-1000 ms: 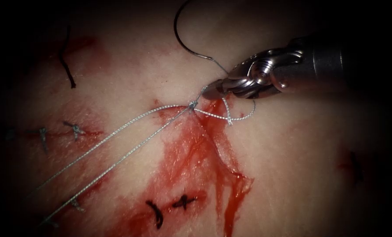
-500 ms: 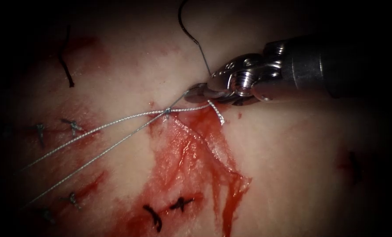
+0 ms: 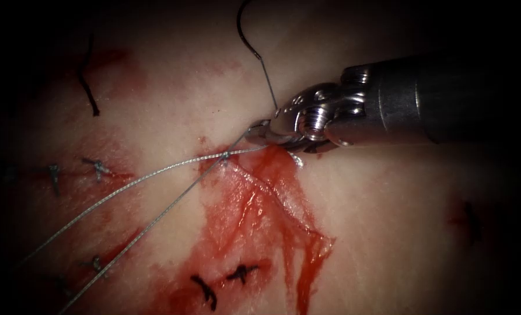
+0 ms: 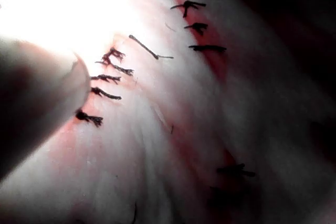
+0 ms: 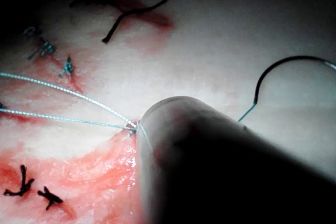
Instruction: Wound Closure
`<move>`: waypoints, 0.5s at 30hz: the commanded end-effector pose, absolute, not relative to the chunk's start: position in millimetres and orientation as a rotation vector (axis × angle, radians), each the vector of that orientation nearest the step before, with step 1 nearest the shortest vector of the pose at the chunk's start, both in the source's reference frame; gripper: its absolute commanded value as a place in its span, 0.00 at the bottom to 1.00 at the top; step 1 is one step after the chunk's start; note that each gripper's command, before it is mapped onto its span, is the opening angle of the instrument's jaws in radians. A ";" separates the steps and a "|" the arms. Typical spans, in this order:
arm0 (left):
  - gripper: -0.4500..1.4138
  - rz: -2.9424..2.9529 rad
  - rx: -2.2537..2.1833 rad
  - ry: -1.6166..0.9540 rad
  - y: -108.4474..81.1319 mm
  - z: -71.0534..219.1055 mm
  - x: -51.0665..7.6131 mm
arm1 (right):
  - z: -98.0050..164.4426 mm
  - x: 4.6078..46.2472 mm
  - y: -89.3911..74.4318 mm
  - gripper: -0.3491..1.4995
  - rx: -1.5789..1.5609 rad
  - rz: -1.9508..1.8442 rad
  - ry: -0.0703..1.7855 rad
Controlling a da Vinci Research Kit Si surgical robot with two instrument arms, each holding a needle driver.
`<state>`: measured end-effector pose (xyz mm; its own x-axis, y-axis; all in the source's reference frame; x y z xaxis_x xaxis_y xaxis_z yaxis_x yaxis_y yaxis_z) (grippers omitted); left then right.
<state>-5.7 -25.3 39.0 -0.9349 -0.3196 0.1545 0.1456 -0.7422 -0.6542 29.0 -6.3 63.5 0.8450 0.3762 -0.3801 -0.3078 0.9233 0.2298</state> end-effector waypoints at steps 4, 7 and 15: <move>0.00 -2.655 -0.394 1.034 -25.7 40.8 -5.2 | 63.9 29.0 -5.5 0.00 0.149 0.416 0.418; 0.00 -2.648 -0.421 1.051 -25.6 41.5 -4.6 | 64.1 28.5 -5.1 0.00 0.138 0.448 0.407; 0.00 -2.648 -0.438 1.060 -25.8 41.3 -4.2 | 64.5 27.7 -4.3 0.00 0.115 0.482 0.392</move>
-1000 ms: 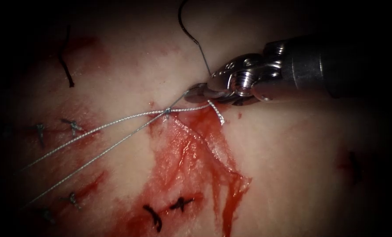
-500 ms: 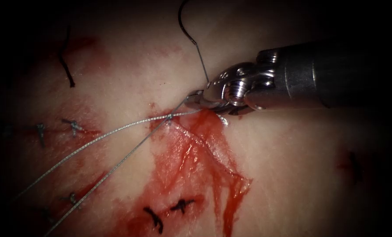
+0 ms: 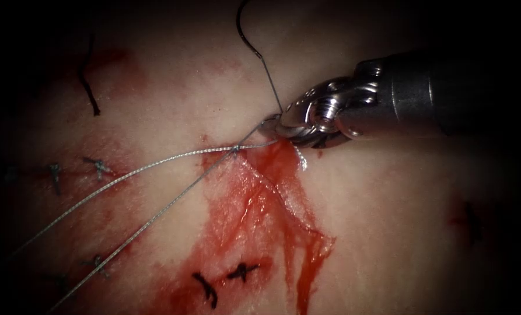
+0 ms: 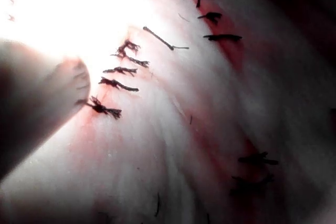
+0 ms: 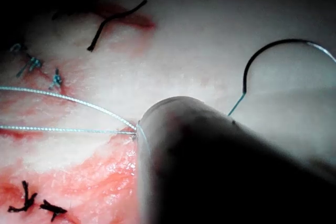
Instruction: Wound Closure
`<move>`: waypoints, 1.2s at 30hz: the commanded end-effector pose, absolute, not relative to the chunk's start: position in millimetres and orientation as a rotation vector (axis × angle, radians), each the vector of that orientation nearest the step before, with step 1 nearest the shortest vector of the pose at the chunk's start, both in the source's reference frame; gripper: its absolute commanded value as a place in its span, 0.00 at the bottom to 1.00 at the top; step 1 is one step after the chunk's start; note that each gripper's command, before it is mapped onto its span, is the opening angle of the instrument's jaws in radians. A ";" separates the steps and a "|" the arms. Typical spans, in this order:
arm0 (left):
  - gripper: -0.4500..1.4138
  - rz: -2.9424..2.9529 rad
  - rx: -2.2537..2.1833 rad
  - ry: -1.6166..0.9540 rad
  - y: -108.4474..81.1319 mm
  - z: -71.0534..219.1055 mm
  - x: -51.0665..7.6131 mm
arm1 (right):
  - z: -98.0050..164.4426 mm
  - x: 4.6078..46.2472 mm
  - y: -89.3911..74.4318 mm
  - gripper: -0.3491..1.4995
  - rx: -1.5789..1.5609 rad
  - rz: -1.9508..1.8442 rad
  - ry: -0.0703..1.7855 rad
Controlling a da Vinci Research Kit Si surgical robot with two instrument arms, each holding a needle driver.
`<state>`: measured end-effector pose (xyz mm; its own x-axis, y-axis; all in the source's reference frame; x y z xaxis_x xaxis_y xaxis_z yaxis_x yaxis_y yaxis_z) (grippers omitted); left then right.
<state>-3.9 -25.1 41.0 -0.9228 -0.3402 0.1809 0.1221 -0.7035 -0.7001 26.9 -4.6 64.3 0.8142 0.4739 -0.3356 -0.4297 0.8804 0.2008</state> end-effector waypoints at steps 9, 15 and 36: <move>0.00 -2.645 -0.436 1.059 -25.9 41.0 -3.4 | 64.5 27.4 -4.3 0.00 0.110 0.482 0.391; 0.00 -2.645 -0.439 1.055 -25.9 41.1 -3.5 | 64.7 26.9 -3.9 0.00 0.098 0.500 0.388; 0.00 -2.940 -0.337 0.752 -18.4 43.4 -5.0 | 62.8 27.2 -6.0 0.00 0.116 0.451 0.389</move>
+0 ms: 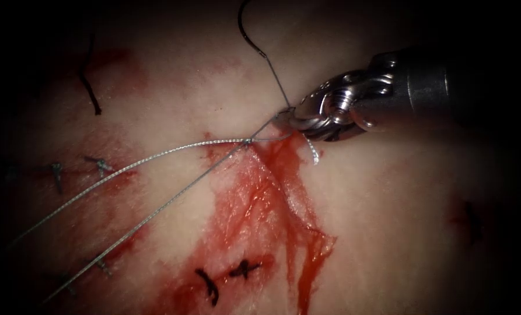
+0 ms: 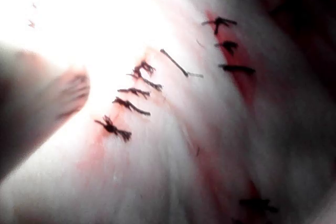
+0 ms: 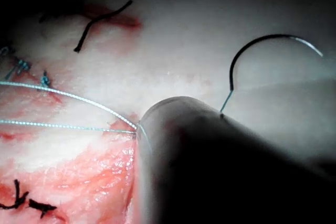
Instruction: Wound Closure
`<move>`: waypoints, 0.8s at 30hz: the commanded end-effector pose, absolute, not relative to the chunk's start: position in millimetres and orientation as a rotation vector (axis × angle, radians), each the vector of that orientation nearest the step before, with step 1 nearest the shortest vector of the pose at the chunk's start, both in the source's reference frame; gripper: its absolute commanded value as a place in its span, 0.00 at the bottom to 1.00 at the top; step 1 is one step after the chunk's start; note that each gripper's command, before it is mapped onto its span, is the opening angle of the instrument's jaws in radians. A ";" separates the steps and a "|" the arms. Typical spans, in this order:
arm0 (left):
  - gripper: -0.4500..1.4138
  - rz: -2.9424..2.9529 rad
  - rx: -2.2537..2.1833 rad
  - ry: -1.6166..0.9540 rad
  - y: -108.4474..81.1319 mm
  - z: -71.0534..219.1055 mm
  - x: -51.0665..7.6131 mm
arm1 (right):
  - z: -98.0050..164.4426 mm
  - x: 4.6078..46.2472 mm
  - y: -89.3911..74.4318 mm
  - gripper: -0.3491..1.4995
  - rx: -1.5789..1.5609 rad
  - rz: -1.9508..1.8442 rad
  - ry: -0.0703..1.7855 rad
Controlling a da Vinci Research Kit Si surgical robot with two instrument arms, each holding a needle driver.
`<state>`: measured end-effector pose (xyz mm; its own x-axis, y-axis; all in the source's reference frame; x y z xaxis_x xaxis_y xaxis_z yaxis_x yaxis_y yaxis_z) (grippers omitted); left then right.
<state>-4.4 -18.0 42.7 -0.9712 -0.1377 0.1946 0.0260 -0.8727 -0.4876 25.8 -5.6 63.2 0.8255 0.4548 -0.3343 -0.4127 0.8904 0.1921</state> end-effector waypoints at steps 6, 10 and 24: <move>0.00 -3.217 -0.134 0.280 -3.7 45.7 -7.6 | 59.8 28.0 -7.7 0.90 0.121 0.401 0.403; 0.00 -3.374 0.004 -0.030 5.4 47.4 -8.3 | 56.0 27.6 -7.8 0.85 0.148 0.417 0.448; 0.00 -3.033 0.599 -0.682 9.8 52.6 -14.0 | 46.1 26.6 -7.2 0.60 0.109 0.696 0.851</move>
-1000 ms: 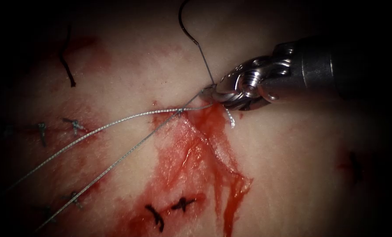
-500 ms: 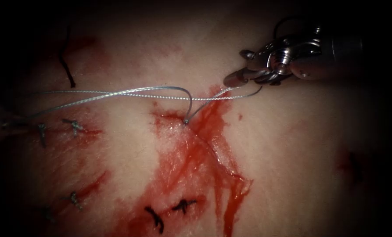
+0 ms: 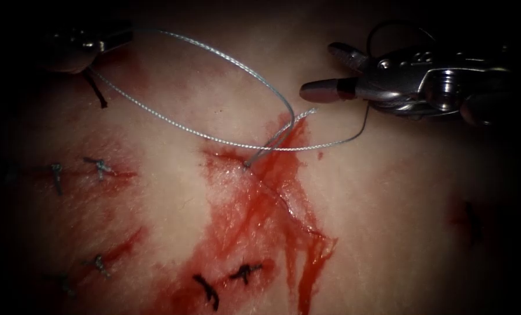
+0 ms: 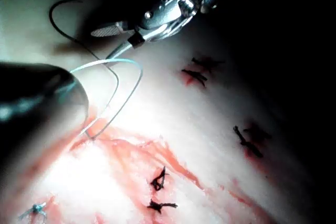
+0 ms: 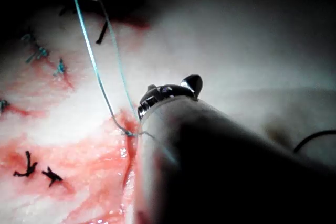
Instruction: Wound Closure
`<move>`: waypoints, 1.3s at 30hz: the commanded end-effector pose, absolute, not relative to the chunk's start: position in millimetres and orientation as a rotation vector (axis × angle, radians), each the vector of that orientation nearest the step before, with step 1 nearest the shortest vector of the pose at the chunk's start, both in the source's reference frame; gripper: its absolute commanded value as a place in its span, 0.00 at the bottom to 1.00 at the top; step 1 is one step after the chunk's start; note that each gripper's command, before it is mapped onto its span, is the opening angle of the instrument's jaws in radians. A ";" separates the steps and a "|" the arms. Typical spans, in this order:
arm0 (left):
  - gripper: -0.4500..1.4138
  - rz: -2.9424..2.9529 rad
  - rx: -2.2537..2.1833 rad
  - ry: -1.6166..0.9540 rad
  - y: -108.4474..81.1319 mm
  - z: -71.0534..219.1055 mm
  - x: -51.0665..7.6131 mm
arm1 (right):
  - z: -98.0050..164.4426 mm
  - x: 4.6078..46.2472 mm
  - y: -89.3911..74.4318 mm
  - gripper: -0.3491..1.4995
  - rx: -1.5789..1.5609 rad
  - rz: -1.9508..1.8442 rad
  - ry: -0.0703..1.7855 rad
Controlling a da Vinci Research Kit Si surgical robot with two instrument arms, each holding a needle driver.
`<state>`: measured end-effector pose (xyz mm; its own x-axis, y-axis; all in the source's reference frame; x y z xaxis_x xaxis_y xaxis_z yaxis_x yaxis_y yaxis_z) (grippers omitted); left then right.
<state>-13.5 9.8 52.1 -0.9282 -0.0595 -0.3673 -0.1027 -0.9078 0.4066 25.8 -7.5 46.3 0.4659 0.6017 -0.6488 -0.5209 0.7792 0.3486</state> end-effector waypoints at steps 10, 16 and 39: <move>0.00 2.878 -1.066 0.503 11.2 57.4 -17.8 | 48.1 26.7 -9.6 0.00 0.343 0.659 0.967; 0.00 2.713 -0.955 0.354 12.5 57.9 -19.4 | 50.9 28.6 -13.9 0.00 0.593 0.504 1.057; 0.00 2.825 -0.272 -0.162 -2.4 65.7 -21.1 | 49.2 32.5 -13.4 0.00 -0.147 0.912 1.229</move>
<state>-20.9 -2.3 64.8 -0.9373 0.3057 -0.1674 -0.2837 -0.9482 -0.1432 31.7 -13.6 49.1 0.0614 0.5257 -0.8485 -0.6748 0.6483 0.3528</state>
